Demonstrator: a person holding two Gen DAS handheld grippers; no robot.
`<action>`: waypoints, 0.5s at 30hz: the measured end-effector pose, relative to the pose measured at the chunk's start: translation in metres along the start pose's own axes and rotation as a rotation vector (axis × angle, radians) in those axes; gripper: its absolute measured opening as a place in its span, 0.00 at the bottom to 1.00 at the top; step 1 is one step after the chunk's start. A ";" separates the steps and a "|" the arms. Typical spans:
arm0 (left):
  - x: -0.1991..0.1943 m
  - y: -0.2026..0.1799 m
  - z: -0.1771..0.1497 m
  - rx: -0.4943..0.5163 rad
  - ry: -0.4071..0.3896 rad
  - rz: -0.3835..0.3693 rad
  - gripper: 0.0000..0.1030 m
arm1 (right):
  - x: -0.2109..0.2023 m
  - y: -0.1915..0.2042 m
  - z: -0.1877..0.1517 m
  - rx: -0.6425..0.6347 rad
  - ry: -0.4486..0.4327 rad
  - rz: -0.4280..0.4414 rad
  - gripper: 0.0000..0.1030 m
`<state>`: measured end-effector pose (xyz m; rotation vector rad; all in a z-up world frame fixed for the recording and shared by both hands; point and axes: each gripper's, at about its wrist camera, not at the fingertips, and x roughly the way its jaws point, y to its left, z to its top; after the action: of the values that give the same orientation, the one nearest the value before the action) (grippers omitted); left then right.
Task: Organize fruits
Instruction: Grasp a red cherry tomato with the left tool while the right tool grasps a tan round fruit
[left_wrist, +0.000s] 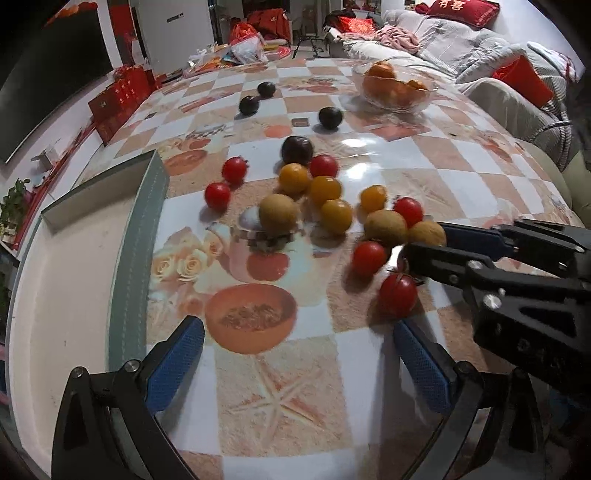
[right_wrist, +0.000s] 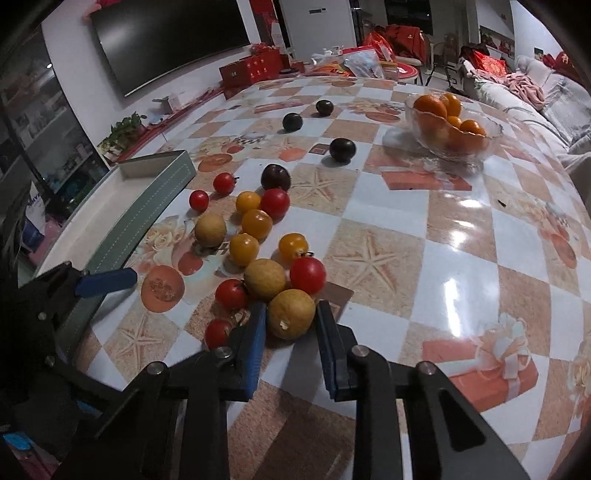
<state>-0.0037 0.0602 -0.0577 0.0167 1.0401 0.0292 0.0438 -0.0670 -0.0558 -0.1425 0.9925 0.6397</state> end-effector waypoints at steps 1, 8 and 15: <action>-0.001 -0.004 -0.001 0.005 -0.006 -0.001 1.00 | -0.001 -0.003 -0.001 0.009 -0.003 -0.001 0.28; -0.001 -0.029 0.003 0.012 -0.020 -0.023 0.87 | -0.014 -0.025 -0.011 0.070 -0.016 -0.025 0.28; 0.001 -0.040 0.011 -0.051 -0.030 -0.009 0.65 | -0.021 -0.037 -0.017 0.109 -0.028 -0.025 0.28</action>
<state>0.0072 0.0203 -0.0542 -0.0342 1.0088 0.0471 0.0435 -0.1128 -0.0543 -0.0496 0.9947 0.5619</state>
